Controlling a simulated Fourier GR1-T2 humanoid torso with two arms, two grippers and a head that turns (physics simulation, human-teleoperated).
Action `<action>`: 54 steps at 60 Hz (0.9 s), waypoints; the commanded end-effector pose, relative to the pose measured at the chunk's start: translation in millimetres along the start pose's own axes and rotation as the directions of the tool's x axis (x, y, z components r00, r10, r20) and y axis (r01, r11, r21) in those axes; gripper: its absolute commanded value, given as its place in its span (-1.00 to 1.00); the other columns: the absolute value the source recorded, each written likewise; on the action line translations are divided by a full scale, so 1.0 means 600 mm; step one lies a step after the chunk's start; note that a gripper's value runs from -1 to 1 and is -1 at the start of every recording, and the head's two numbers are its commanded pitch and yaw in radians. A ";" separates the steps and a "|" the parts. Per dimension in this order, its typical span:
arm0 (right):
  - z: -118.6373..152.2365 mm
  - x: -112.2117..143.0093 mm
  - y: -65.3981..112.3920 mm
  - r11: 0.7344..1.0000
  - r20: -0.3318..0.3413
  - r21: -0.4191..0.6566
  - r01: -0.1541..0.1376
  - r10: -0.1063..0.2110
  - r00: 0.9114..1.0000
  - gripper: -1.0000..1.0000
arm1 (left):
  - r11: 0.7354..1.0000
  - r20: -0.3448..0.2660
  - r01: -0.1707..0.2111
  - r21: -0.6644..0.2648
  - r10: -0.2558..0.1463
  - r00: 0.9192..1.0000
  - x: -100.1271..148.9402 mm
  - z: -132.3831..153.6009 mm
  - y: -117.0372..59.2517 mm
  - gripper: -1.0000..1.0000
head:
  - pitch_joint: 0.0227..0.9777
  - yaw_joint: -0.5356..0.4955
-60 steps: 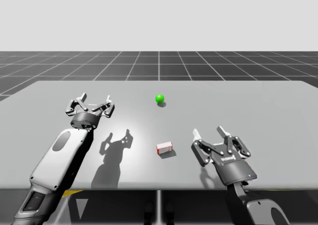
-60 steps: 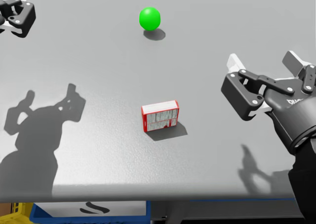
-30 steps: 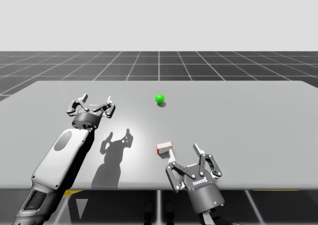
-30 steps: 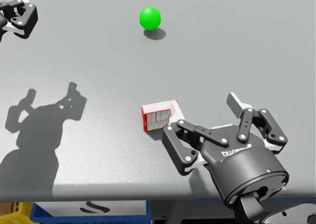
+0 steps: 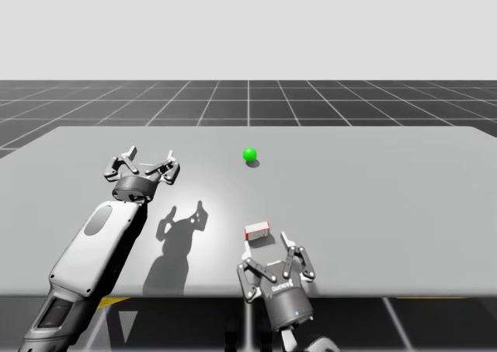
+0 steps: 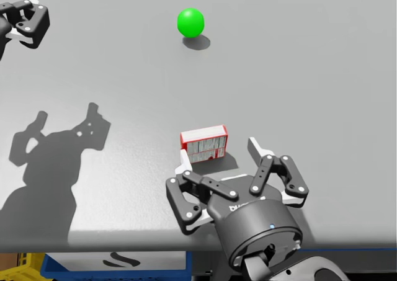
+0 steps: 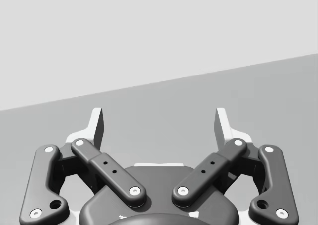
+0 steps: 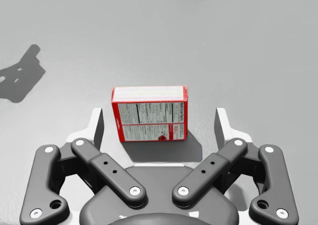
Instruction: Watch the red light. When it turns green, pick up the object.
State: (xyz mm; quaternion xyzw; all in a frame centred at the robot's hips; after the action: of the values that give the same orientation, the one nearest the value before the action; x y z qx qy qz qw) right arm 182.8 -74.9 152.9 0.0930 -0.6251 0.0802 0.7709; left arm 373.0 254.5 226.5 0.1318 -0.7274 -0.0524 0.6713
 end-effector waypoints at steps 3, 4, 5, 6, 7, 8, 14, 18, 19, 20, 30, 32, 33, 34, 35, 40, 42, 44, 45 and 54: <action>-0.019 -0.013 0.012 0.999 -0.019 -0.028 -0.017 0.017 1.000 -1.00 | 1.000 0.000 0.000 0.000 0.000 1.000 0.000 -0.001 0.000 -1.00 | 0.83 -0.02; -0.021 -0.013 0.012 0.999 -0.022 -0.032 -0.016 0.015 1.000 -1.00 | 1.000 0.000 0.000 0.000 0.000 1.000 0.000 -0.001 0.000 -1.00 | 0.83 -0.02; -0.022 -0.013 0.013 0.999 -0.024 -0.035 -0.013 0.013 1.000 -1.00 | 1.000 0.000 0.000 0.000 0.000 1.000 0.000 -0.001 0.000 -1.00 | 0.83 -0.02; -0.024 -0.013 0.014 1.000 -0.028 -0.025 -0.006 0.005 1.000 -1.00 | 1.000 0.000 0.000 0.000 0.000 1.000 0.000 -0.001 0.000 -1.00 | 0.83 -0.02; -0.024 -0.013 0.015 1.000 -0.028 -0.025 -0.009 0.008 1.000 -1.00 | 1.000 0.000 0.000 0.000 0.000 1.000 0.000 -0.001 0.000 -1.00 | 0.83 -0.02; -0.025 -0.014 0.015 1.000 -0.027 -0.024 -0.011 0.010 1.000 -1.00 | 1.000 0.000 0.000 0.000 0.000 1.000 0.000 -0.001 0.000 -1.00 | 0.83 -0.02; -0.035 -0.017 0.019 0.999 -0.037 -0.032 -0.019 0.018 0.999 -1.00 | 1.000 0.000 0.000 0.000 0.000 1.000 0.000 -0.001 0.000 -1.00 | 0.83 -0.02; -0.042 -0.019 0.021 0.999 -0.035 -0.045 -0.027 0.025 0.999 -1.00 | 1.000 0.000 0.000 0.000 0.000 1.000 0.000 -0.001 0.000 -1.00 | 0.83 -0.02; -0.043 -0.020 0.022 0.999 -0.035 -0.045 -0.029 0.027 0.999 -1.00 | 1.000 0.000 0.000 0.000 0.000 1.000 0.000 -0.001 0.000 -1.00 | 0.83 -0.02; -0.044 -0.020 0.022 0.999 -0.036 -0.045 -0.031 0.029 0.999 -1.00 | 1.000 0.000 0.000 0.000 0.000 1.000 0.000 -0.001 0.000 -1.00 | 0.83 -0.02; -0.060 -0.022 0.027 0.998 -0.044 -0.053 -0.032 0.030 0.999 -1.00 | 1.000 0.006 -0.007 0.011 0.007 1.000 0.002 0.000 0.003 -1.00 | 0.83 -0.01; -0.065 -0.022 0.029 0.998 -0.048 -0.055 -0.031 0.028 0.998 -1.00 | 1.000 0.006 -0.007 0.010 0.007 1.000 0.002 0.000 0.003 -1.00 | 0.83 -0.02; -0.066 -0.022 0.029 0.998 -0.050 -0.056 -0.033 0.030 0.998 -1.00 | 1.000 0.006 -0.007 0.010 0.007 1.000 0.002 -0.001 0.003 -1.00 | 0.83 -0.02; -0.068 -0.022 0.029 0.998 -0.051 -0.058 -0.035 0.032 0.998 -1.00 | 1.000 0.006 -0.007 0.010 0.007 1.000 0.002 -0.001 0.003 -1.00 | 0.83 -0.02; -0.069 -0.023 0.029 0.997 -0.050 -0.062 -0.037 0.034 0.998 -1.00 | 1.000 0.006 -0.006 0.009 0.006 1.000 0.002 -0.001 0.003 -1.00 | 0.83 -0.02; -0.076 -0.025 0.030 0.997 -0.059 -0.065 -0.035 0.031 0.998 -1.00 | 1.000 0.005 -0.004 0.006 0.004 1.000 0.001 -0.001 0.003 -1.00 | 0.82 -0.02; -0.077 -0.025 0.030 0.997 -0.061 -0.066 -0.037 0.033 0.998 -1.00 | 1.000 0.004 -0.004 0.005 0.004 1.000 0.001 -0.001 0.003 -1.00 | 0.82 -0.02; -0.079 -0.025 0.029 0.997 -0.060 -0.070 -0.039 0.035 0.998 -1.00 | 1.000 0.003 -0.002 0.003 0.002 1.000 0.001 -0.002 0.003 -1.00 | 0.82 -0.02; -0.080 -0.025 0.029 0.996 -0.058 -0.075 -0.041 0.036 0.998 -1.00 | 1.000 0.003 -0.002 0.003 0.002 1.000 0.001 -0.002 0.003 -1.00 | 0.82 -0.02; -0.085 -0.028 0.026 0.994 -0.056 -0.089 -0.064 0.060 0.997 -1.00 | 1.000 0.000 0.002 0.000 -0.002 1.000 0.000 -0.001 0.001 -1.00 | 0.82 -0.02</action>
State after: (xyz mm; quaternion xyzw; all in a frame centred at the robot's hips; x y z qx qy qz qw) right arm 220.3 -46.6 130.2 0.0477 -0.6085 0.0763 0.7885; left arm 373.3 255.9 227.7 0.1325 -0.7284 -0.0514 0.6702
